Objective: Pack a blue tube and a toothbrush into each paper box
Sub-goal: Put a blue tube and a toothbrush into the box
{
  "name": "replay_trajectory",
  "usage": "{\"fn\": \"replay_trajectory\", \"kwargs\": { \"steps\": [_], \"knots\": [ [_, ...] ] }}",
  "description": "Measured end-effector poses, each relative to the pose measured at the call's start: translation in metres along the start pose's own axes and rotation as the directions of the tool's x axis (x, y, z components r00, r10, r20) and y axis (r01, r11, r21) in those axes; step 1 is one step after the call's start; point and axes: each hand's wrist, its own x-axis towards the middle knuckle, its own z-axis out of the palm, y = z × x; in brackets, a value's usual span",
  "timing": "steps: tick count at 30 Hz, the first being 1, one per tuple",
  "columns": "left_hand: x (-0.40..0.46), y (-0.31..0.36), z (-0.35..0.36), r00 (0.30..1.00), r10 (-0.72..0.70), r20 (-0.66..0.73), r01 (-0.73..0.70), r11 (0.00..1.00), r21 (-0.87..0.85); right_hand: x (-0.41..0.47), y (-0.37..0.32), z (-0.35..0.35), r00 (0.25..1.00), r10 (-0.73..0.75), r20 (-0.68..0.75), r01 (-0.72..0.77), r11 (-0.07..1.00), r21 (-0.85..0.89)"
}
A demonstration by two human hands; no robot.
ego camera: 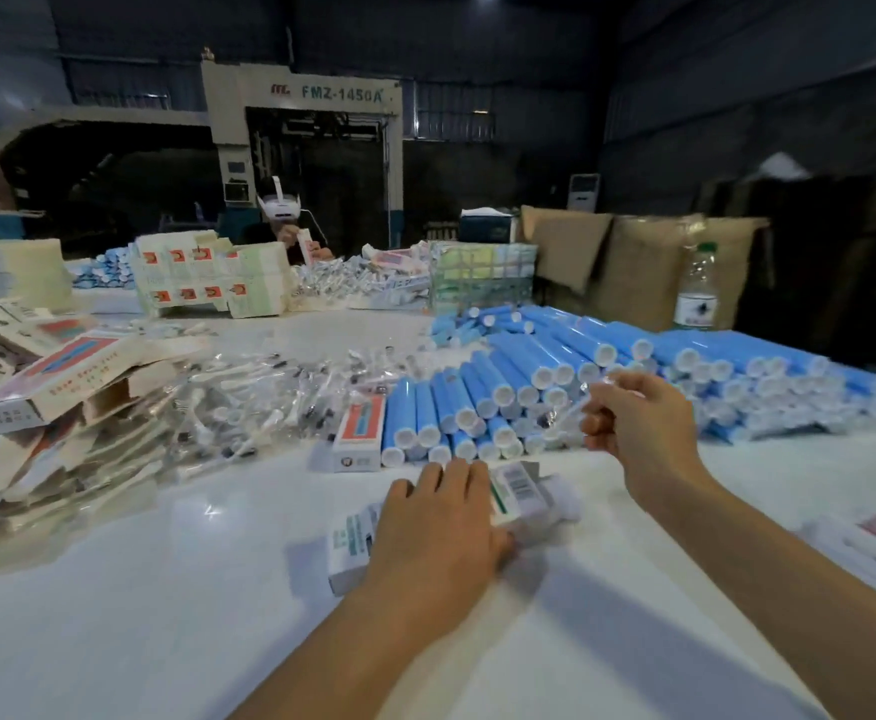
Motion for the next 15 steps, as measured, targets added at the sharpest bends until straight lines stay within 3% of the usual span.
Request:
{"fn": "replay_trajectory", "kwargs": {
  "steps": [3, 7, 15],
  "knots": [
    [0.0, -0.007, 0.001, 0.998, -0.061, -0.011, 0.061, 0.998, 0.009, -0.004, 0.023, -0.023, 0.998, 0.024, -0.057, -0.028, 0.997, -0.076],
    [-0.003, -0.006, -0.001, 0.997, -0.057, -0.052, 0.06, 0.997, 0.049, -0.013, 0.042, -0.02, 1.0, 0.015, -0.021, -0.019, 0.983, -0.185],
    [-0.004, 0.0, -0.004, 0.996, -0.049, -0.08, 0.053, 0.997, 0.05, -0.03, 0.047, -0.012, 0.999, -0.049, 0.009, 0.049, 0.983, -0.175]
  ]
}}
